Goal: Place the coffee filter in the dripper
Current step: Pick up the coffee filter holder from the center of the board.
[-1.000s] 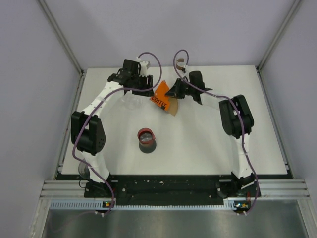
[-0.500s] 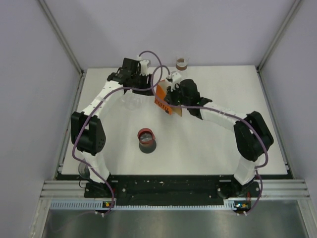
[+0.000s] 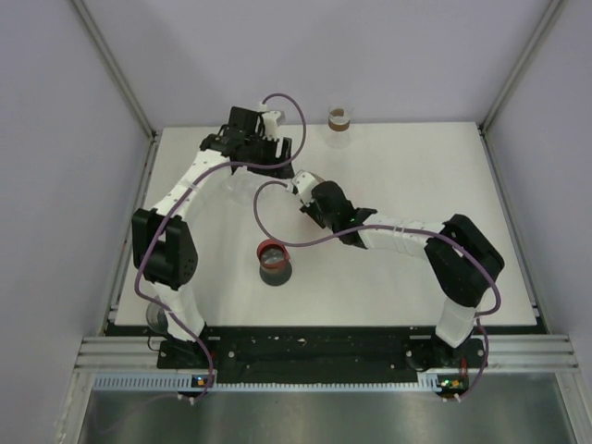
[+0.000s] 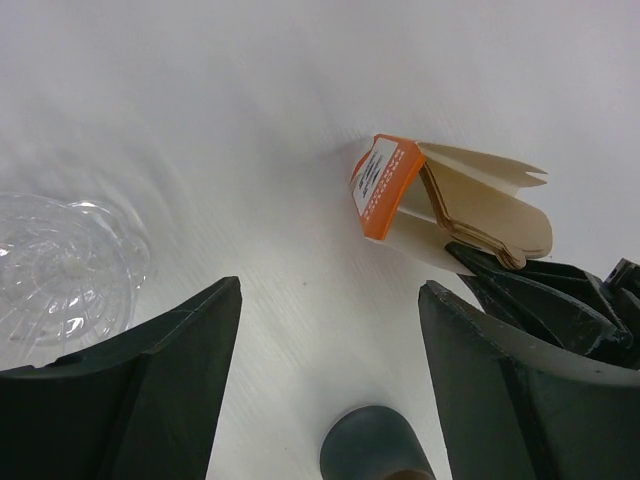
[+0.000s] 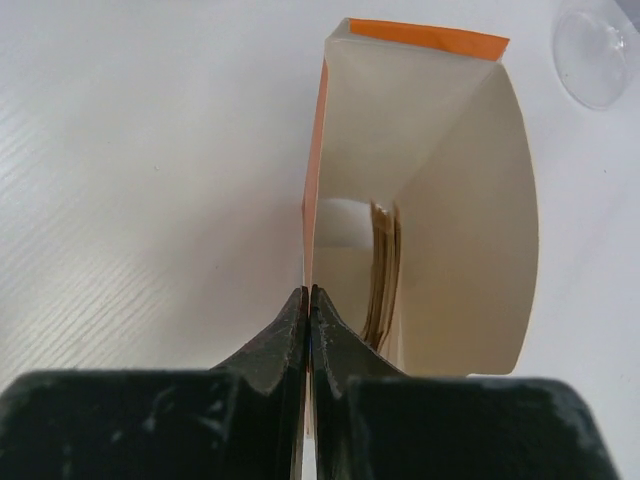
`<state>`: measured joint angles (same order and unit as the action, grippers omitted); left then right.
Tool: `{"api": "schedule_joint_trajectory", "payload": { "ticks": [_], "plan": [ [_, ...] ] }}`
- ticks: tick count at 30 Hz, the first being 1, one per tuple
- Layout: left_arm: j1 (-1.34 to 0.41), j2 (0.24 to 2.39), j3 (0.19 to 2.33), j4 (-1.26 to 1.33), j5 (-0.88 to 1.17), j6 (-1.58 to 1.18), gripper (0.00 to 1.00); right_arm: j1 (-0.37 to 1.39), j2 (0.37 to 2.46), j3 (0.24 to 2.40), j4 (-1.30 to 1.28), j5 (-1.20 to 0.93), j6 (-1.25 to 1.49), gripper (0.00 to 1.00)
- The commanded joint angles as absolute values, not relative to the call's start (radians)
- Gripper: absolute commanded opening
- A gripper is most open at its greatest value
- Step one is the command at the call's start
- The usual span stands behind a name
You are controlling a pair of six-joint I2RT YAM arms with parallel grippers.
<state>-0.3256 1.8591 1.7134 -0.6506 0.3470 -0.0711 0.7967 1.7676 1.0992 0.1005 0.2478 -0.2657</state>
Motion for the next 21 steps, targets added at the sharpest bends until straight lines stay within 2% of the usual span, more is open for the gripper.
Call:
{"api": "schedule_joint_trajectory", "payload": {
  "ticks": [1,7,10,17,21],
  "plan": [
    [-0.351,1.893,1.759,-0.632,0.357,-0.052,0.79,0.819,1.775,1.100,0.126,0.296,-0.256,0.00],
    [-0.397,1.954,1.790,-0.627,0.342,-0.014,0.81,0.831,1.775,1.100,0.120,0.252,-0.210,0.09],
    [-0.410,1.974,1.796,-0.632,0.328,-0.009,0.75,0.831,1.770,1.095,0.124,0.218,-0.190,0.11],
    [-0.413,1.979,1.769,-0.637,0.330,0.054,0.46,0.833,1.756,1.097,0.129,0.169,-0.164,0.19],
    [-0.420,1.982,1.766,-0.634,0.331,0.071,0.21,0.831,1.724,1.111,0.112,0.129,-0.153,0.27]
  ]
}}
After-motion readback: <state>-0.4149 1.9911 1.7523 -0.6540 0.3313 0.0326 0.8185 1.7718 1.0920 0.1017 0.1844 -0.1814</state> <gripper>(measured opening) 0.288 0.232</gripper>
